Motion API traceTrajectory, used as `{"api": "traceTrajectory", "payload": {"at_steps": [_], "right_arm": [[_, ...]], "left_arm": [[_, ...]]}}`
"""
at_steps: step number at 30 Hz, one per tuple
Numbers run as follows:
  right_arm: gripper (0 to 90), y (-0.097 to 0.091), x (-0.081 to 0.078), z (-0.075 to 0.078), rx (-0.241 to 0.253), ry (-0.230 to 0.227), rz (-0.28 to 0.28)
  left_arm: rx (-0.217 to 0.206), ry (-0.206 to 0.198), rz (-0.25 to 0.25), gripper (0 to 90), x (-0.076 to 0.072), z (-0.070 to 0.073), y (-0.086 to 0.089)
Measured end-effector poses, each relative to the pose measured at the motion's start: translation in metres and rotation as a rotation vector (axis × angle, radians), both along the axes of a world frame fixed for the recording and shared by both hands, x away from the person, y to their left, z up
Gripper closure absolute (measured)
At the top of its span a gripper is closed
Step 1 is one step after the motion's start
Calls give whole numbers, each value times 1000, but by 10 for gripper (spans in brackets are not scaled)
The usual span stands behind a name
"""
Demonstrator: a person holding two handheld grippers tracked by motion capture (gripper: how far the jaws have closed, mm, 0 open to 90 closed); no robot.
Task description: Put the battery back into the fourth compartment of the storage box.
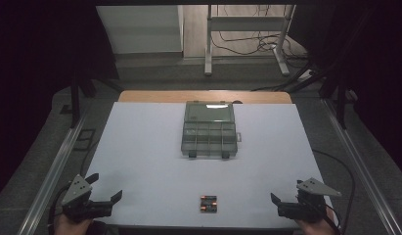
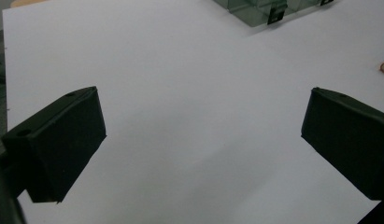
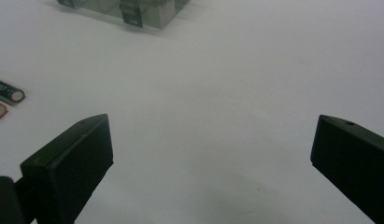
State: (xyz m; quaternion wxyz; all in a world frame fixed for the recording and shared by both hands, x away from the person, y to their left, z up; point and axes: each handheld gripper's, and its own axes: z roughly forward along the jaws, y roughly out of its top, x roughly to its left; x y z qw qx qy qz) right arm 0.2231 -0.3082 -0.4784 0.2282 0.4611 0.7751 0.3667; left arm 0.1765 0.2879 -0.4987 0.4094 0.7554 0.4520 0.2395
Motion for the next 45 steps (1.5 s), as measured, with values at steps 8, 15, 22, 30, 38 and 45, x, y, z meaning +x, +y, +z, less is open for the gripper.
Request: {"api": "traceTrajectory", "payload": {"at_steps": [8, 15, 22, 30, 38, 45], "right_arm": [[0, 2, 2, -1, -16, 24, 14], [0, 3, 3, -1, -25, 30, 16], [0, 7, 4, -2, -51, 48, 37], [0, 9, 6, -2, -62, 59, 59], [0, 18, 10, 2, -50, 69, 111], [0, 33, 16, 8, -64, 66, 166]], "left_arm": [[-24, 18, -10, 5, 2, -1, 3], [-23, 21, -13, 3, 2, -1, 2], [0, 21, -25, 3, 2, 0, 1], [7, 21, -27, 4, 2, 0, 0], [3, 16, -30, 5, 2, 0, 0], [10, 24, -36, 7, 3, -1, -1]]}}
